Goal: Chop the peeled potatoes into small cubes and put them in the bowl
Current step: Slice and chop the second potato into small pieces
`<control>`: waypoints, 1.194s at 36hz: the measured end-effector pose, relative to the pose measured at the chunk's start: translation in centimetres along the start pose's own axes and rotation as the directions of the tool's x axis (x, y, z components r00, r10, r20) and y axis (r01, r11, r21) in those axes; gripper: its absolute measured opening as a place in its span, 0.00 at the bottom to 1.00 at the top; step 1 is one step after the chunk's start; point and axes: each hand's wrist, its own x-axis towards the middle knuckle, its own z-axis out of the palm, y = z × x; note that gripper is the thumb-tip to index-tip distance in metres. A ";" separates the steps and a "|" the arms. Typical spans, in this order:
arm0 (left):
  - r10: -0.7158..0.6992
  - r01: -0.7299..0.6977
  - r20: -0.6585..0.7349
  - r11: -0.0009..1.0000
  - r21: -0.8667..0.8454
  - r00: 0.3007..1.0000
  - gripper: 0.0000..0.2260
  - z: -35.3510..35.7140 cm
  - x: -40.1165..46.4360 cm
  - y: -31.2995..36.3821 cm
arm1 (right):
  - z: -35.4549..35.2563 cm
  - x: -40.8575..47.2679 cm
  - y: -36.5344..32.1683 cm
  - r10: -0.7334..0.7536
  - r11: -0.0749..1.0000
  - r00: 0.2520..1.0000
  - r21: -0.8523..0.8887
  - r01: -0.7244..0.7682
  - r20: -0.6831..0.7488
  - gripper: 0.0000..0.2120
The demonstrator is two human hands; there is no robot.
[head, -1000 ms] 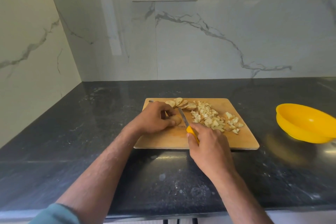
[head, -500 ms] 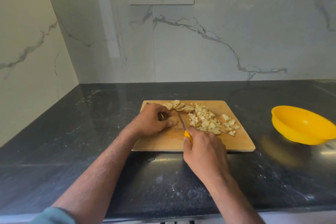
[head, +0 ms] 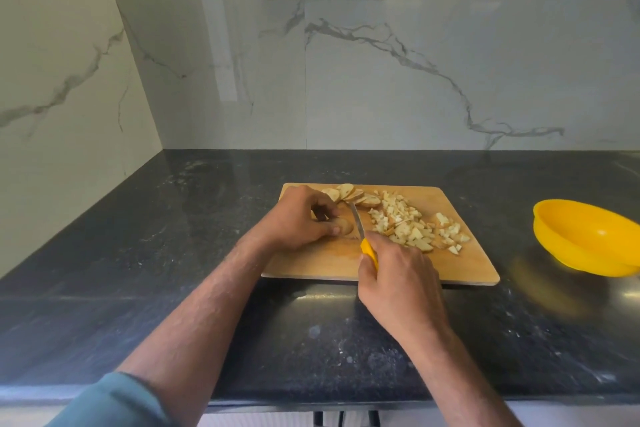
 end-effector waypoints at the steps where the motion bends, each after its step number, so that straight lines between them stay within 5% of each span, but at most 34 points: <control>1: 0.004 -0.004 -0.002 1.000 0.005 1.000 0.11 0.0 0.0 -0.1 | 0.0 0.0 0.0 -0.008 1.000 1.000 0.002 0.008 -0.005 0.17; 14: 0.131 -0.131 -0.002 0.990 0.043 0.991 0.08 0.6 0.0 0.7 | 0.1 0.4 -0.6 -0.034 0.999 0.999 -0.042 0.034 0.004 0.16; 28: 0.118 -0.117 0.072 0.993 -0.023 0.990 0.17 0.6 0.2 0.9 | 0.0 0.6 -0.8 -0.073 0.996 0.996 -0.050 0.075 0.043 0.16; 43: 0.144 -0.159 0.178 0.984 0.074 0.973 0.14 0.3 0.3 1.5 | -2.0 -0.7 0.2 -0.065 0.998 0.984 0.019 0.063 0.167 0.13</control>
